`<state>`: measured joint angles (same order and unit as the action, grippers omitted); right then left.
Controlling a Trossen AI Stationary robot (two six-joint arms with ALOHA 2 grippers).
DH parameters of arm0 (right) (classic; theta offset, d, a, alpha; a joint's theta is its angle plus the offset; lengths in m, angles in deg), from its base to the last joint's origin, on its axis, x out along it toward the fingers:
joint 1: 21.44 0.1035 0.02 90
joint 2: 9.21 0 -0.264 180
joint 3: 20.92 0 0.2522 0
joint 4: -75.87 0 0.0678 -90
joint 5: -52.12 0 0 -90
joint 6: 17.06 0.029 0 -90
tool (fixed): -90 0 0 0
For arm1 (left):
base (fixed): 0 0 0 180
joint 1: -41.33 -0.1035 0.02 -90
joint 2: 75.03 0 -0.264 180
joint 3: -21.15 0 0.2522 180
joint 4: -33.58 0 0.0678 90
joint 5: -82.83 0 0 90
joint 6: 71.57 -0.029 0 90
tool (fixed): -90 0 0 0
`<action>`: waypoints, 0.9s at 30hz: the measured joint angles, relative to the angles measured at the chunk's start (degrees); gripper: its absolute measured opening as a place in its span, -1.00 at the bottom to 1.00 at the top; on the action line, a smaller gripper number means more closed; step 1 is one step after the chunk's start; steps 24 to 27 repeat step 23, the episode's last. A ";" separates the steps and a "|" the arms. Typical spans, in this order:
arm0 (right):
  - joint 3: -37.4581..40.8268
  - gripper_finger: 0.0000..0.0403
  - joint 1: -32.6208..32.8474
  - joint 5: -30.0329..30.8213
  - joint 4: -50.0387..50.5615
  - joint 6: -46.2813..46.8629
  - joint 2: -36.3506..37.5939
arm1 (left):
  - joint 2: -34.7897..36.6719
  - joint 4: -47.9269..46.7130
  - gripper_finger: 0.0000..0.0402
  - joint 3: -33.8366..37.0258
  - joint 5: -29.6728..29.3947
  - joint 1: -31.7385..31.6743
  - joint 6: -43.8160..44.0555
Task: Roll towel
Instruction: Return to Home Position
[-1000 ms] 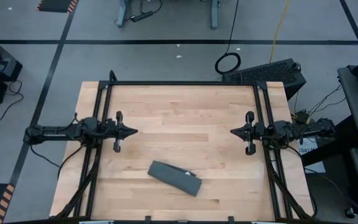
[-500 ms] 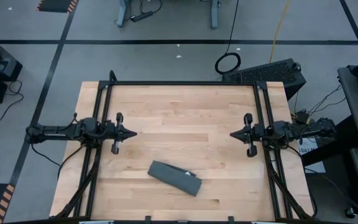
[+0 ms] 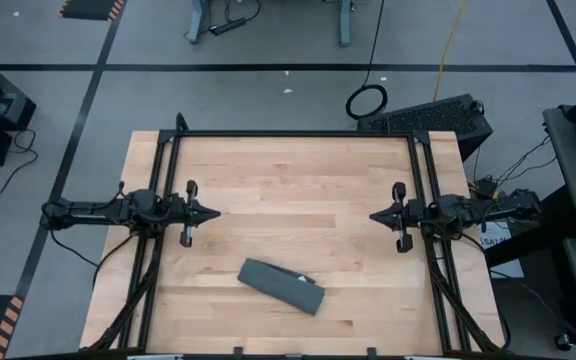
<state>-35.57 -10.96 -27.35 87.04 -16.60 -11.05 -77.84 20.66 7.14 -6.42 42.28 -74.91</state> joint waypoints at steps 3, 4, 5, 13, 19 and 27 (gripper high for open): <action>0.00 -1.00 0.00 0.18 -0.06 -1.59 0.97 | 0.00 -0.02 -0.99 0.00 -0.02 0.00 0.02; 0.00 -1.00 0.00 0.85 -0.11 -2.26 1.40 | 0.00 -0.02 -0.99 0.00 -0.06 0.00 0.02; 0.00 -1.00 0.00 2.16 -0.34 -2.81 1.74 | 0.00 -0.04 -0.99 0.00 -0.36 0.00 0.02; 0.00 -1.00 -0.02 10.45 -1.31 -2.24 1.08 | -0.15 -0.07 -0.99 0.00 -0.62 -0.48 -0.18; 0.00 -1.00 -0.02 10.43 -1.33 -2.54 1.08 | -0.17 -0.13 -0.99 0.00 0.11 -0.46 -0.42; 0.08 -1.00 -0.02 10.40 -1.94 -2.63 1.08 | -0.17 -0.11 -0.99 0.00 -0.48 -0.47 -0.52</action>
